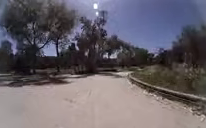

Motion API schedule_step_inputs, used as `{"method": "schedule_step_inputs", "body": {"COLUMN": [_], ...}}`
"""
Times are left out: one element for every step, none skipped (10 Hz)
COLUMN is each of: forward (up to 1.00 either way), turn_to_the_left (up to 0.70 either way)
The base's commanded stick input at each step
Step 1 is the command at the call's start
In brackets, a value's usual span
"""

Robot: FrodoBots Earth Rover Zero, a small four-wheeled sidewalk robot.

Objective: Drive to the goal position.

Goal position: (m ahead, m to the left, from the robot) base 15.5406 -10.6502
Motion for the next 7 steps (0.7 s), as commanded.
{"method": "schedule_step_inputs", "body": {"forward": [1.00, 1.00, 1.00, 1.00, 1.00, 1.00, 1.00], "turn_to_the_left": [0.00, 0.00, 0.00, 0.00, 0.00, 0.00, 0.00]}}
